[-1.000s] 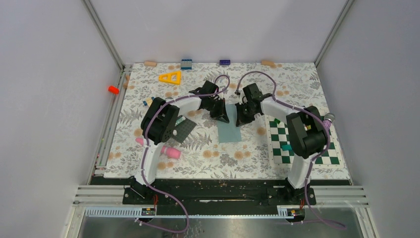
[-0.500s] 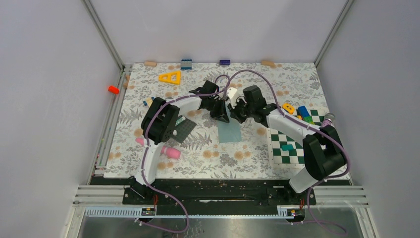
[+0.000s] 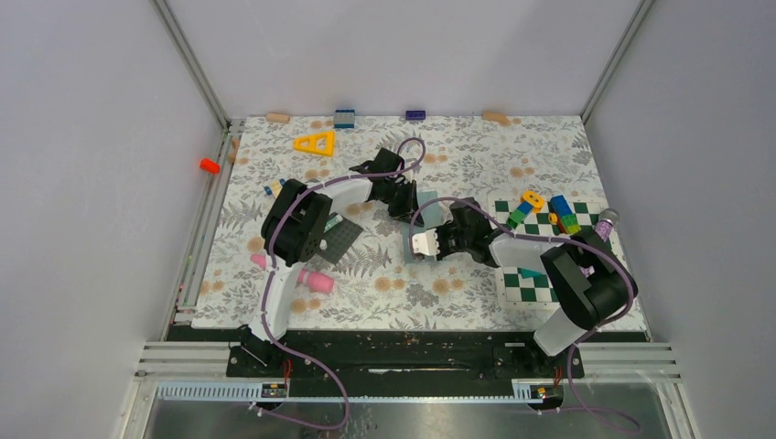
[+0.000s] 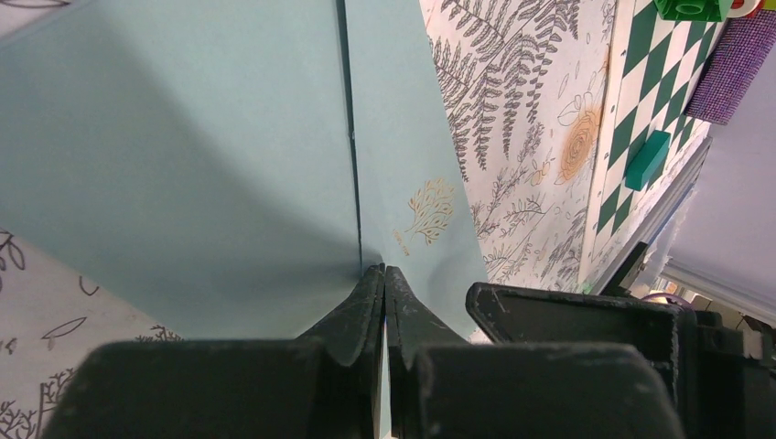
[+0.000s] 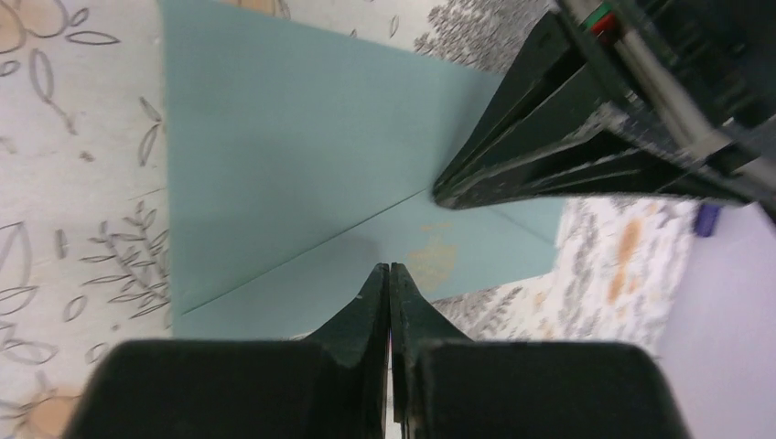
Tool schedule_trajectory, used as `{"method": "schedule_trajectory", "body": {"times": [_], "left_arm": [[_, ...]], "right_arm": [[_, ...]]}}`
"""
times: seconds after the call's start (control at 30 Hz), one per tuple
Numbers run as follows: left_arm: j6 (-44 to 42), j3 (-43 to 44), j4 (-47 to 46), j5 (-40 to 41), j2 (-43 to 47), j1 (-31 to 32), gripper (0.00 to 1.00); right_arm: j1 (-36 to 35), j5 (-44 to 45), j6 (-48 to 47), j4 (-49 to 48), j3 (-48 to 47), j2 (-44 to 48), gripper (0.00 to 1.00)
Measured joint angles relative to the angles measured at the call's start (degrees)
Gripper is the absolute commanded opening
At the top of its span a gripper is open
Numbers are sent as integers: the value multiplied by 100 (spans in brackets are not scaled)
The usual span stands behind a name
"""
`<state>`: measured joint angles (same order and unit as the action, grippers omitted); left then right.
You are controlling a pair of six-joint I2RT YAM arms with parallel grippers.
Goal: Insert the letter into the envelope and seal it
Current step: Seal the envelope flap on the envelope.
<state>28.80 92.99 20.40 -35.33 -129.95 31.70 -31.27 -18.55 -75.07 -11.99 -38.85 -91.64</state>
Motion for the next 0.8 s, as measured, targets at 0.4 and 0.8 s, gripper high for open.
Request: {"method": "schedule_trajectory", "body": {"times": [0.4,0.8], "left_arm": [[-24,31,31,-7,-15,-2,0],[-46,66,61,-50,-39,-11,0]], "right_arm": [[-90,-7,-1318,-1460,236,-756,0],[-105,2,-1716,-1438,85,-911,0]]}}
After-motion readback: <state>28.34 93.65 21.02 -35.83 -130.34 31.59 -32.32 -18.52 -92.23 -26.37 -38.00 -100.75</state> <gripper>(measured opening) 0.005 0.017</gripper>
